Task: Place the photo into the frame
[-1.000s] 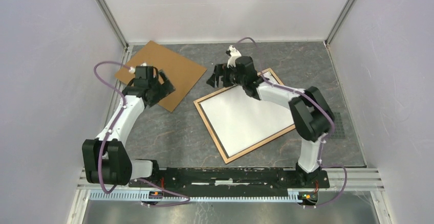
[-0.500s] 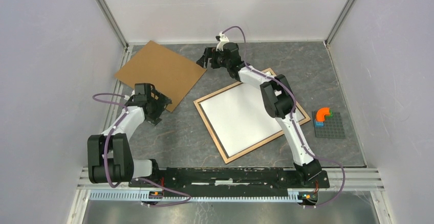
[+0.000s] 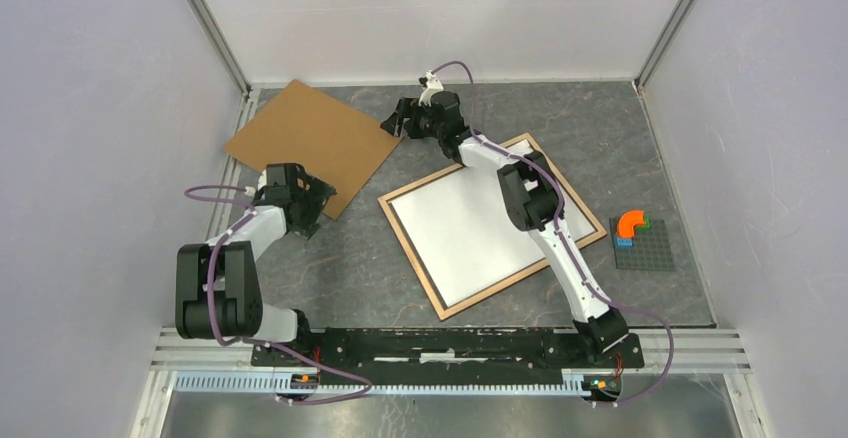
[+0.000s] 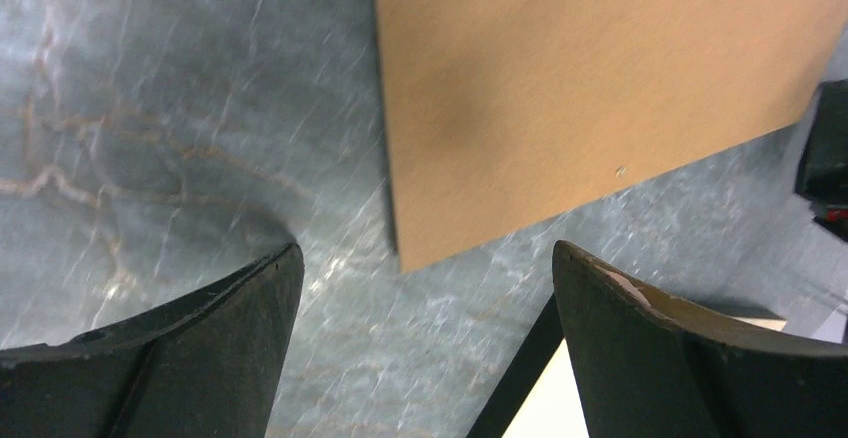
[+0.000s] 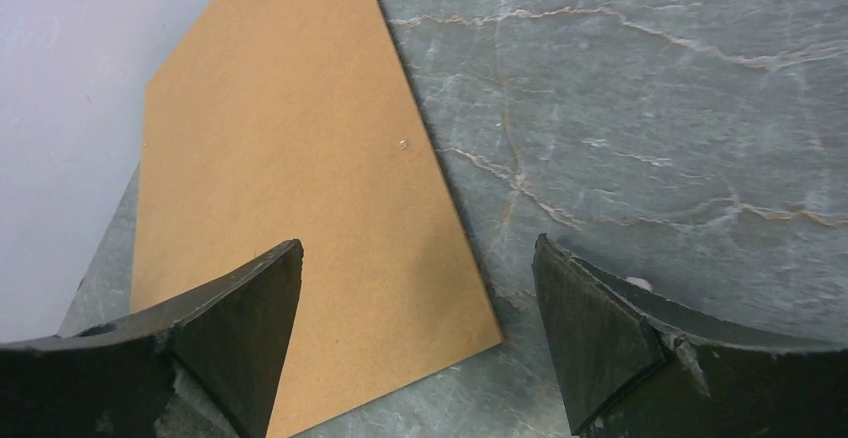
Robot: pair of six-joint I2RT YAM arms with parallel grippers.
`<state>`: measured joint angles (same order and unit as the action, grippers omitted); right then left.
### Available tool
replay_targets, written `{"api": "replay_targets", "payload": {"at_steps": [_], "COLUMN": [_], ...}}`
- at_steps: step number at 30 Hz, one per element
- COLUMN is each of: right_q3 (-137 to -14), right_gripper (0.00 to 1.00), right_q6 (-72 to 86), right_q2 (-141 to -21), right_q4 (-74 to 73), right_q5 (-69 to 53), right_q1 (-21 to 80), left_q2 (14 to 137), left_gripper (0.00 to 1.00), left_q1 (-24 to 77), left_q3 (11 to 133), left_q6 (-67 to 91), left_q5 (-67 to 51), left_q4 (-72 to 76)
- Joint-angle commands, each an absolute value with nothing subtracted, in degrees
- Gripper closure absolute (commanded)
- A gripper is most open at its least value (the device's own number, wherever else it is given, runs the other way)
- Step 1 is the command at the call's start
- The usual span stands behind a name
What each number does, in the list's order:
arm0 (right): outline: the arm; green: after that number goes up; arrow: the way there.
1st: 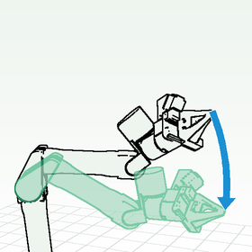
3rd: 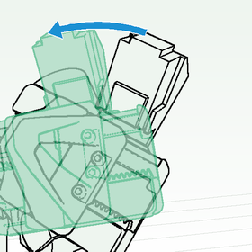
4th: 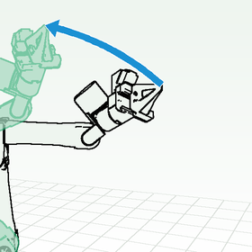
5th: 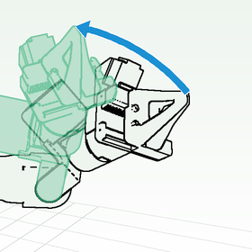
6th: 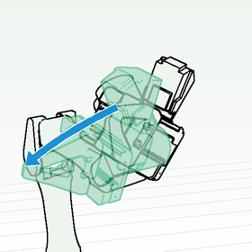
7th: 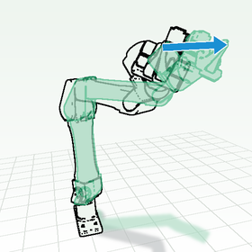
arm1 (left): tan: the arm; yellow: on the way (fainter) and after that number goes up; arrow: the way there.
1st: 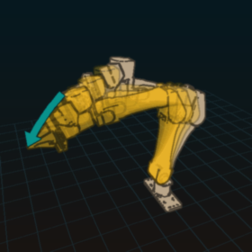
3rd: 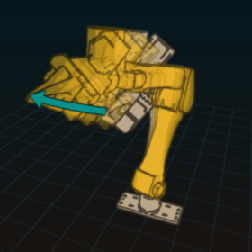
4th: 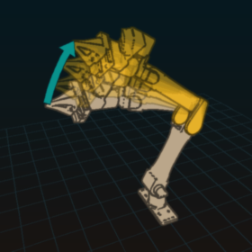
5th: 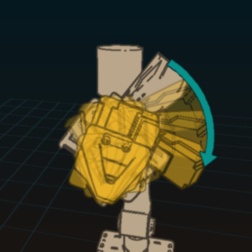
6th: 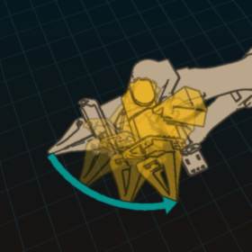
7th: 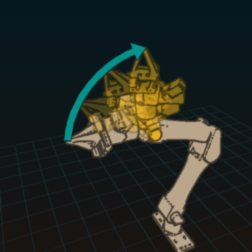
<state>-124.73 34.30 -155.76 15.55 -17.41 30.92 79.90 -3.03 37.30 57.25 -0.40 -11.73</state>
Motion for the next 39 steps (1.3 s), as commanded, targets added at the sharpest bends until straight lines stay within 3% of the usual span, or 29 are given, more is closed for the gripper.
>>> {"api": "replay_targets", "payload": {"at_steps": [1,9,15,30,39], "right_q3": [-122.6,-115.3,-109.2,-56.8,-41.3], "right_gripper": [0.11,0.17,0.2,0.23,0.22], "right_q6": [36.3,41.8,43.6,49.5,46.6], "right_q2": [-153.8,-144.9,-133.6,-98.7,-91.9], "right_q4": [15.3,19.3,20.1,33.1,34.7], "right_q5": [-22.5,-28.9,-31.0,-27.4,-25.3], "right_q1": [32.8,34.2,34.2,33.8,33.8], "left_q2": [83.8,88.4,83.1,50.1,45.6], "left_gripper": [0.0,0.0,0.0,0.0,0.0], "left_q1": [-3.2,-3.2,-3.1,-0.7,13.3], "left_q3": [38.5,41.4,39.3,30.9,24.7], "left_q6": [60.6,58.8,58.1,59.5,65.4], "left_q5": [-1.4,-5.5,-8.3,-15.2,-8.8], "left_q4": [-7.7,-9.8,-11.5,-30.2,-29.2]}}
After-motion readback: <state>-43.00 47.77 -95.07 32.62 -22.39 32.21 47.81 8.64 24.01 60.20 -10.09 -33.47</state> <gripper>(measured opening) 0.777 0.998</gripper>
